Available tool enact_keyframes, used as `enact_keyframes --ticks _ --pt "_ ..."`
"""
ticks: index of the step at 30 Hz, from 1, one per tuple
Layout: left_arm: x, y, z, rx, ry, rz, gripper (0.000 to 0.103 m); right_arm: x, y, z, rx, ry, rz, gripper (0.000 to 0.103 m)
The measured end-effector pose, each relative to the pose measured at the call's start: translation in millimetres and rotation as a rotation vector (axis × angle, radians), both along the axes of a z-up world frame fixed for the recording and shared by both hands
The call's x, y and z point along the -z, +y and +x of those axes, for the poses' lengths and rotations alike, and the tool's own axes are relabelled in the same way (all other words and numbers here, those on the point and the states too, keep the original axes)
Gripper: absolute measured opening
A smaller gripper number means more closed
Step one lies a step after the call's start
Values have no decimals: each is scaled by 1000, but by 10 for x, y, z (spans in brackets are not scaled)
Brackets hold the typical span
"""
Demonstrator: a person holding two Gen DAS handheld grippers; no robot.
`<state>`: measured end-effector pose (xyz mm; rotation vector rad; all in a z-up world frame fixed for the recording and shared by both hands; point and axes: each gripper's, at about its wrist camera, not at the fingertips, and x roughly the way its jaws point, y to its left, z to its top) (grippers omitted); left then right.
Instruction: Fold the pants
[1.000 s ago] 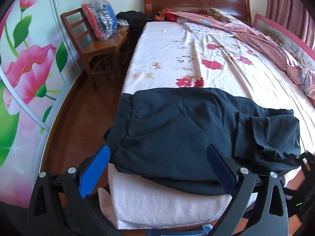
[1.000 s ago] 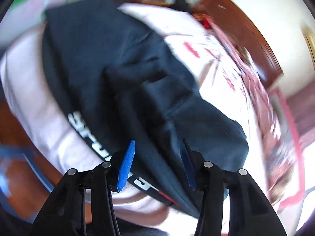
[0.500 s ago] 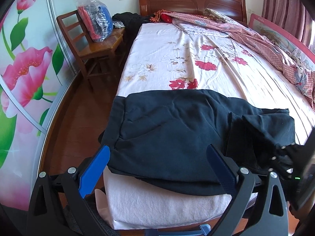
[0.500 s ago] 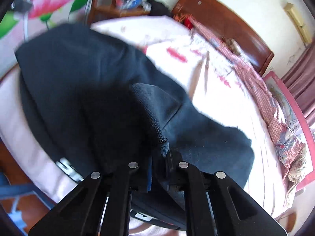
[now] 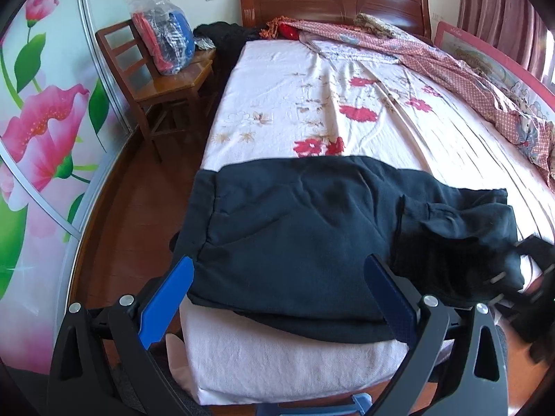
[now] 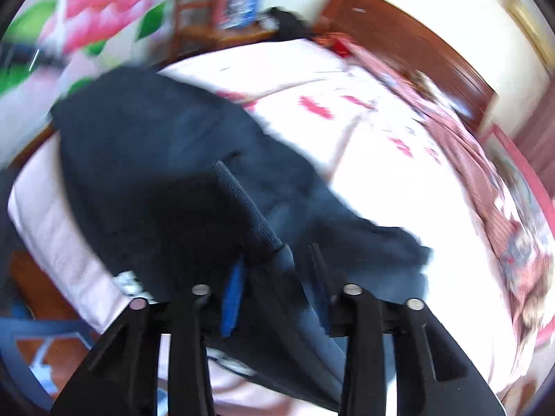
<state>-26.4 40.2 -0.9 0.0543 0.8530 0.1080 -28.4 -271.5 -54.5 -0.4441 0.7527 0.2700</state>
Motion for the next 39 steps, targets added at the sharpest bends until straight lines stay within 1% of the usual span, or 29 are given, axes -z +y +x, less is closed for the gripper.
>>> enact_keyframes --ticks 2,3,4,6,7,8,9,10,13,14,15,16,17,18,19,21,22,23,25,28,29,30,31,32,34,35,36,38,39 --pt "-32 -31 9 7 -19 -3 99 -96 -353 102 68 25 44 38" --pt "-45 -56 13 14 -23 -7 99 -130 -469 185 102 33 46 38" --pt "-55 -86 17 24 -24 -10 99 -178 -602 227 123 45 74 38" --pt "-74 -154 23 48 -27 -4 99 -260 -755 250 86 77 244 38" --pt "-81 -185 23 55 -31 1 99 -295 -754 193 56 92 286 38" --pt "-88 -225 18 68 -39 8 99 -277 -713 116 47 91 269 38" --pt "-92 -247 24 74 -40 9 99 -248 -667 94 22 127 295 38" --pt "-99 -260 31 75 -38 6 99 -218 -674 85 0 164 351 38" --pt "-113 -281 40 78 -31 -9 99 -132 -701 107 67 120 356 38" --pt "-130 -283 30 79 -36 -4 99 -72 -726 201 139 101 330 38" --pt "-138 -285 12 81 -45 -2 99 -12 -813 322 166 130 373 38" --pt "-152 -284 -6 82 -52 1 99 20 -883 332 163 172 480 38" --pt "-160 -281 -13 81 -55 4 99 43 -954 390 183 187 551 38" --pt "-159 -280 -7 79 -55 3 99 50 -935 406 177 197 563 38" --pt "-154 -276 -3 76 -55 1 99 59 -875 427 160 198 543 38" --pt "-140 -281 12 76 -49 -1 99 76 -657 573 119 214 466 38" --pt "-132 -290 17 77 -47 0 99 115 -481 646 73 253 441 38" --pt "-128 -307 17 77 -44 3 99 163 -391 699 68 284 437 38" --pt "-141 -320 2 85 -50 -3 99 307 -142 861 52 366 463 38" --pt "-151 -311 -26 91 -59 -8 99 465 200 889 35 413 443 38" --pt "-149 -298 -38 92 -60 -12 99 532 295 878 36 418 441 38" --pt "-139 -284 -35 93 -57 -15 99 611 374 900 57 428 419 41" --pt "-122 -264 -25 95 -51 -18 99 669 439 899 66 434 375 41" --pt "-108 -255 -21 97 -50 -21 99 691 495 871 78 412 331 41" --pt "-80 -228 -5 92 -44 -21 99 723 557 844 94 401 299 40" --pt "-69 -202 4 88 -41 -29 99 705 557 832 101 388 301 28" --pt "-65 -180 6 86 -39 -38 99 673 491 823 116 393 356 18" --pt "-68 -129 6 77 -46 -52 99 655 310 827 152 438 487 9" --pt "-63 -108 10 73 -46 -55 99 628 232 824 166 434 523 5"
